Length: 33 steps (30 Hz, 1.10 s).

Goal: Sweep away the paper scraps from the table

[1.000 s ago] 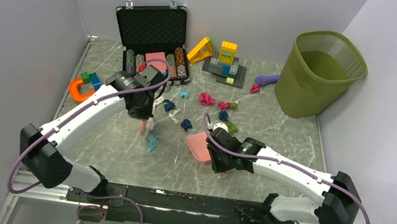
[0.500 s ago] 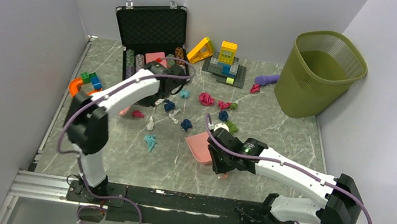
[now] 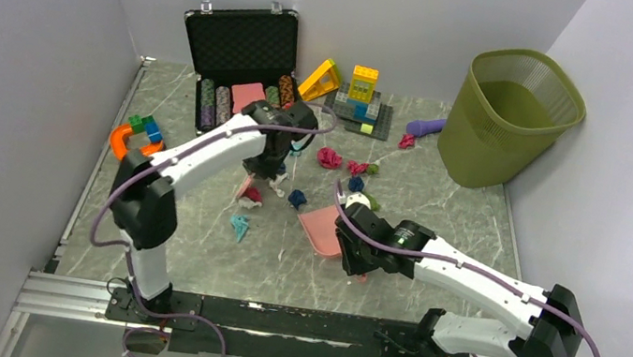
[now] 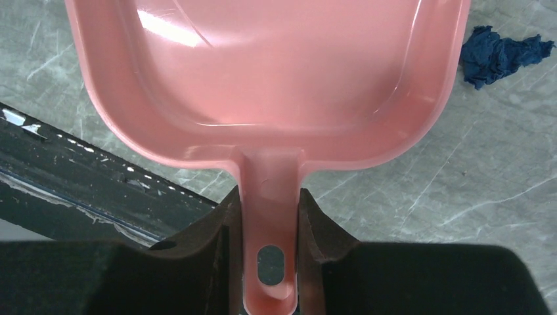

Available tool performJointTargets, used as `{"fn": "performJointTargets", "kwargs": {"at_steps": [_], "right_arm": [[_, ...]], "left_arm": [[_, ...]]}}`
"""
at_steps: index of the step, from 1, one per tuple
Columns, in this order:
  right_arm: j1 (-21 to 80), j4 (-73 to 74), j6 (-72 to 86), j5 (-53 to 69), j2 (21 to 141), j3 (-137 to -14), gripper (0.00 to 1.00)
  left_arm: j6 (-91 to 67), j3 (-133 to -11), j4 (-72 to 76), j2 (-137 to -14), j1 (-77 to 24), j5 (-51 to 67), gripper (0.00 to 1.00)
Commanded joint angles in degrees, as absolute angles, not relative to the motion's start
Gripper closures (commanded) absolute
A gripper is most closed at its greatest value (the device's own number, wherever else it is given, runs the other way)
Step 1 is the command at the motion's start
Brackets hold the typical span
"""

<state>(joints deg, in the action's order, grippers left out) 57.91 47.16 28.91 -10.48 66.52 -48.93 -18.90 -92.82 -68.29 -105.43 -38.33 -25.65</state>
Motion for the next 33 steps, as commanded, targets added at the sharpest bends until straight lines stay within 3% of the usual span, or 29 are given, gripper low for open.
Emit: {"fn": "performJointTargets", "kwargs": {"at_steps": [1,8,15,20,27,33], "right_arm": [[58.14,48.61,28.71,-12.45,65.73,-51.50,1.00],[58.09,49.05,28.72,-12.48,66.32,-52.08,1.00],[58.10,49.68,29.30,-12.82,66.70,-52.73,1.00],[58.12,50.30,29.69,-12.91,66.47,-52.73,1.00],[58.12,50.59,30.20,-13.10,65.61,-52.65,1.00],[58.10,49.99,30.99,-13.01,65.14,-52.35,1.00]], "left_arm": [[-18.42,-97.38,-71.20,-96.87,-38.53,-19.99,1.00],[-23.72,-98.87,-81.29,-102.64,-36.85,-47.17,1.00],[-22.64,-100.83,-75.93,-113.86,-32.15,-54.85,1.00],[-17.91,-102.02,-69.92,-117.70,-31.27,-47.88,1.00],[-7.70,-94.25,-59.96,-107.04,-37.06,-19.21,1.00],[-8.09,-94.46,-65.16,-99.97,-42.74,-15.76,1.00]]}}
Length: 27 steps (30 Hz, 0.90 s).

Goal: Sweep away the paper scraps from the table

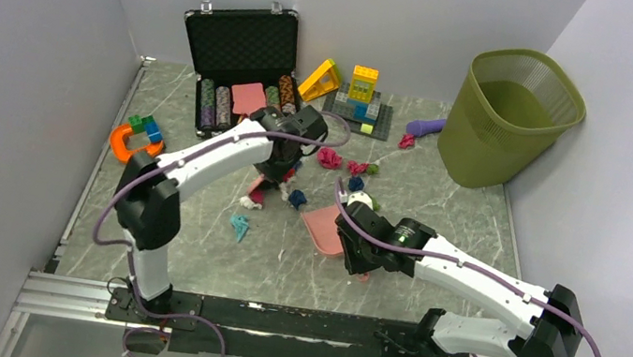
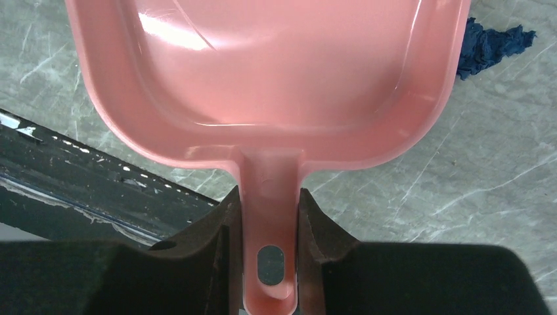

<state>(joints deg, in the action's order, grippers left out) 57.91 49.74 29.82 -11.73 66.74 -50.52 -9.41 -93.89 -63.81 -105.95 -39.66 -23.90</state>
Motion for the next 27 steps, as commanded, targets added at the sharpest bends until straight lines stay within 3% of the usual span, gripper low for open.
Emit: {"fn": "performJointTargets", "kwargs": {"at_steps": [1,10,17,27], "right_arm": [[58.06,49.93,31.07,-13.01,65.04,-52.26,1.00],[58.05,50.61,31.29,-13.44,64.19,-52.71,1.00],[58.10,51.22,31.98,-13.97,63.39,-52.75,1.00],[58.11,52.87,33.43,-14.43,60.88,-52.29,1.00]], "left_arm": [[-8.54,-95.04,-66.31,-99.26,-43.06,-17.29,1.00],[-4.71,-98.68,-61.51,-100.09,-43.41,-39.65,1.00],[12.78,-95.67,-38.14,-102.90,-44.34,-41.84,1.00],[23.47,-103.19,-35.37,-116.89,-46.63,-42.89,1.00]]}}
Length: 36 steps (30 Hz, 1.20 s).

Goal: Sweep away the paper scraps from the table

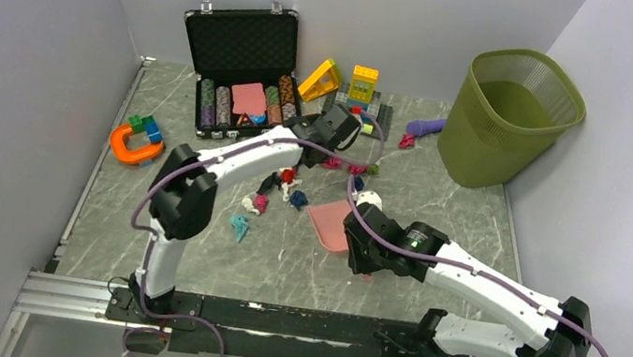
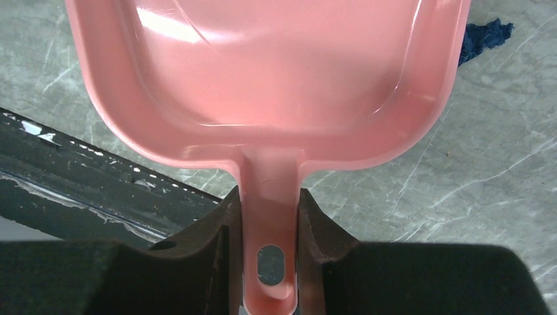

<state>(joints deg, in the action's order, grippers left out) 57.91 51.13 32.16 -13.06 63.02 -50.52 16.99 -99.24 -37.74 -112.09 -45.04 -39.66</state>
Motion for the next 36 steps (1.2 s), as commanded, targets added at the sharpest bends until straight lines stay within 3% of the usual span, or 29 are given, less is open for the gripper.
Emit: {"fn": "performJointTargets", "kwargs": {"at_steps": [1,7,12,19,23,30,36], "right_arm": [[58.11,52.98,33.56,-14.49,60.67,-52.34,1.00],[58.10,53.44,34.10,-14.49,60.11,-52.17,1.00],[58.07,53.53,34.19,-14.57,59.63,-52.03,1.00],[58.14,53.53,34.33,-14.24,59.43,-52.14,1.00],[58.15,53.53,34.48,-14.00,59.35,-52.03,1.00],[58.08,54.12,34.52,-13.20,59.66,-52.15,1.00],[58.10,54.73,35.11,-13.21,58.65,-52.23,1.00]], "left_arm": [[23.88,-103.41,-35.90,-118.19,-47.10,-42.88,1.00],[18.34,-106.37,-50.15,-121.81,-48.34,-35.26,1.00],[12.81,-104.76,-55.25,-115.17,-48.47,-22.44,1.00],[12.06,-108.33,-57.14,-106.46,-49.14,-29.24,1.00],[17.19,-105.51,-46.80,-103.54,-49.14,-34.80,1.00],[34.90,-97.83,-18.81,-106.73,-49.19,-32.34,1.00],[38.62,-111.65,-26.81,-120.67,-49.67,-30.21,1.00]]}}
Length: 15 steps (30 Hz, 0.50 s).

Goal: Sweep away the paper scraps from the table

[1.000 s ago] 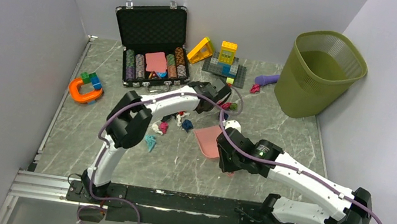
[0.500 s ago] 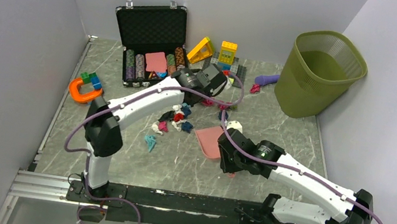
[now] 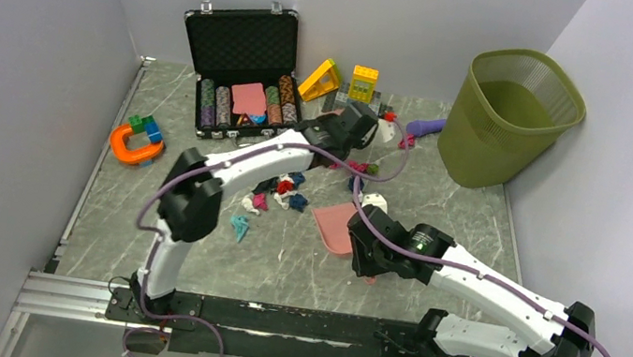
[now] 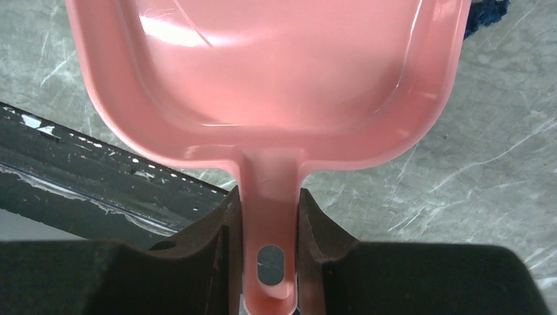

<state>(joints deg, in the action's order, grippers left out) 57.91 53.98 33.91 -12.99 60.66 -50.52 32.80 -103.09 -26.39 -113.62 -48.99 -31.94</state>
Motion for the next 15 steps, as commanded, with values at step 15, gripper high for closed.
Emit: {"fn": "performJointTargets", "kwargs": {"at_steps": [15], "right_arm": [[58.09,58.41,35.81,-9.48,54.88,-54.64,1.00]], "left_arm": [[37.07,-99.34,-48.87,-109.84,-52.33,-8.76,1.00]]}}
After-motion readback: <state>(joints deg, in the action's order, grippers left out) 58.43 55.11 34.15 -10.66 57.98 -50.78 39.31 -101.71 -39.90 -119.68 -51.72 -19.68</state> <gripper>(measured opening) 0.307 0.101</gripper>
